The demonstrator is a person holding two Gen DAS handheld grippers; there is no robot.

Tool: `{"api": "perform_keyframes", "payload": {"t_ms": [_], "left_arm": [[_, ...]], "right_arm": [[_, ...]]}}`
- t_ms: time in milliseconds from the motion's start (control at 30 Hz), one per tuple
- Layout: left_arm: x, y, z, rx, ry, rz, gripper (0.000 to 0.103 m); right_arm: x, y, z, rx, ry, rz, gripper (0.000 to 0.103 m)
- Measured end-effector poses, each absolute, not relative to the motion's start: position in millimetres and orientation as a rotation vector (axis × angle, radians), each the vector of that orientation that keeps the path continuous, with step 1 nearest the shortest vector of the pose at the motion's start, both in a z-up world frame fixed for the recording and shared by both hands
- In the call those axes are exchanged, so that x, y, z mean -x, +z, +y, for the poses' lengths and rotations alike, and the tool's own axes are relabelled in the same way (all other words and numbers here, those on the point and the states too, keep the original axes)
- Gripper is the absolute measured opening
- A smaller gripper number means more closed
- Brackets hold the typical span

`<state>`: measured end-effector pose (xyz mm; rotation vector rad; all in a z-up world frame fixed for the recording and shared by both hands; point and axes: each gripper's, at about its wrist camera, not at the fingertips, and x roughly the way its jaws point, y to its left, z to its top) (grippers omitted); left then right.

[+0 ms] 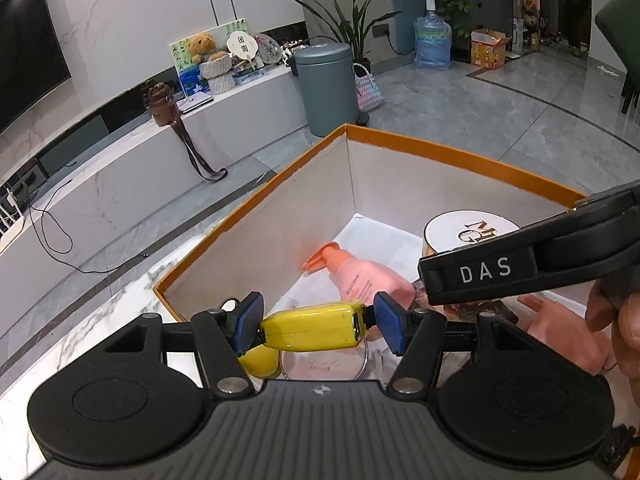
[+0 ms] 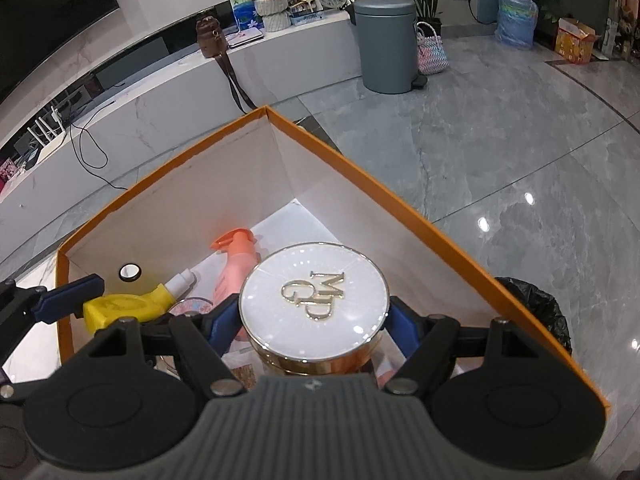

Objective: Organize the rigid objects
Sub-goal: 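Carry the tape measure and compact tin over the orange box with both tools, then open the left tool to drop the tape measure while the right tool releases the tin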

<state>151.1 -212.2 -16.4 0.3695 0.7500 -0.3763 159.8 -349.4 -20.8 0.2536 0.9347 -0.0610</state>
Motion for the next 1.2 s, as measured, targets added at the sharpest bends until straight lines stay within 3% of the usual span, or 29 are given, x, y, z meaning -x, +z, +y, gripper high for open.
{"api": "perform_keyframes", "payload": {"t_ms": [1200], "left_arm": [[-164, -34, -221, -0.394, -0.358, 0.796, 0.070]], "right_arm": [[-182, -42, -336, -0.243, -0.059, 0.998, 0.075]]}}
